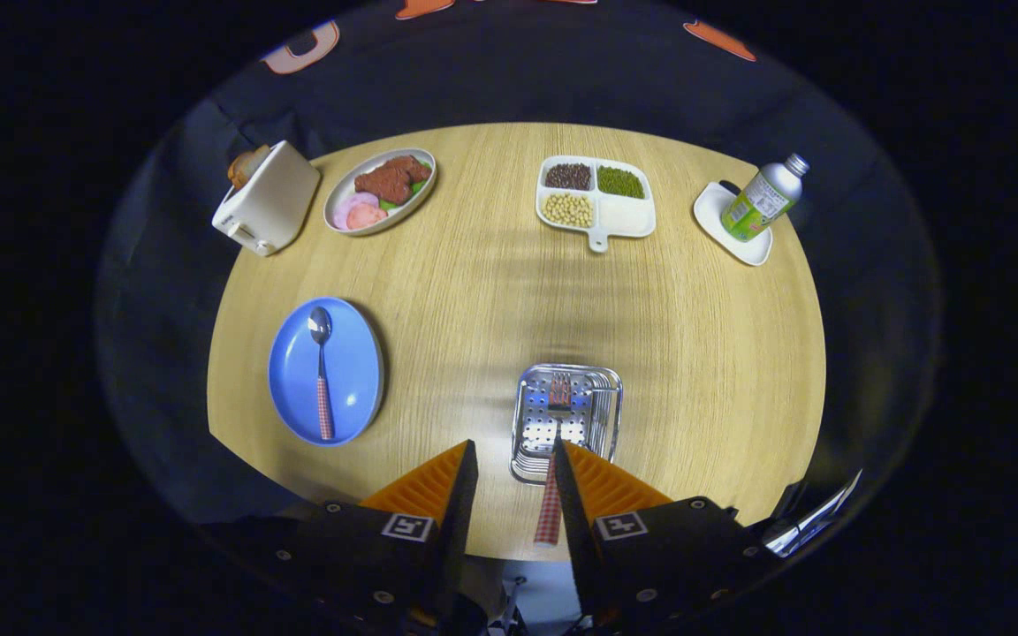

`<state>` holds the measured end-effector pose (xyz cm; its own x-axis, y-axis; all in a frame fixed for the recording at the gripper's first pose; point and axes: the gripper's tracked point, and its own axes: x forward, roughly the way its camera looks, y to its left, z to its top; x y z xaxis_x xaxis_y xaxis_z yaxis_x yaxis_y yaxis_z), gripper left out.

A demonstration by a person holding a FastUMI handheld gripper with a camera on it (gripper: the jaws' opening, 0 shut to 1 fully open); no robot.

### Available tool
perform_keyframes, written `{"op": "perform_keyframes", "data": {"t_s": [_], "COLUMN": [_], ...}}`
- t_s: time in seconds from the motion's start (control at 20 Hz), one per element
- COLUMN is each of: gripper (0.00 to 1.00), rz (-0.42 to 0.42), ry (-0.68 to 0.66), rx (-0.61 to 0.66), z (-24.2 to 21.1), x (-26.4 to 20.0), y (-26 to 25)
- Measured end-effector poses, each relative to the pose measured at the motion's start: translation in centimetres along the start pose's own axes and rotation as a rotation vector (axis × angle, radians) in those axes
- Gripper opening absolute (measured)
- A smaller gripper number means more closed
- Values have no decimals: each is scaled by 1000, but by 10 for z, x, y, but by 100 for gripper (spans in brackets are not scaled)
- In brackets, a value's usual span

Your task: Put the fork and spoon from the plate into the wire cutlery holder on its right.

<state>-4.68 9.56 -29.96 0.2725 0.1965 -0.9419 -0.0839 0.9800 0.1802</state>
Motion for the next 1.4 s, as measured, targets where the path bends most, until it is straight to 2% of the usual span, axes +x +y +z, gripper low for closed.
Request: {"op": "perform_keyframes", "data": {"t_s": [0.05,0.1,0.2,0.35,0.65,0.85,1.2,1.4], "gripper": [57,67,79,86,89,89,90,90], "rz": [-8,-29,-53,-12,-65,-95,-71,-24], "ry": [-44,-85,-183,-319,-609,-749,-796,-742], "rx": [5,4,14,83,15,-24,-148,-175], "z": [5,9,21,39,74,86,66,50], "x": [-3,-4,-10,-19,-46,-61,-33,-2], "y": [2,2,7,31,61,93,166,201]}}
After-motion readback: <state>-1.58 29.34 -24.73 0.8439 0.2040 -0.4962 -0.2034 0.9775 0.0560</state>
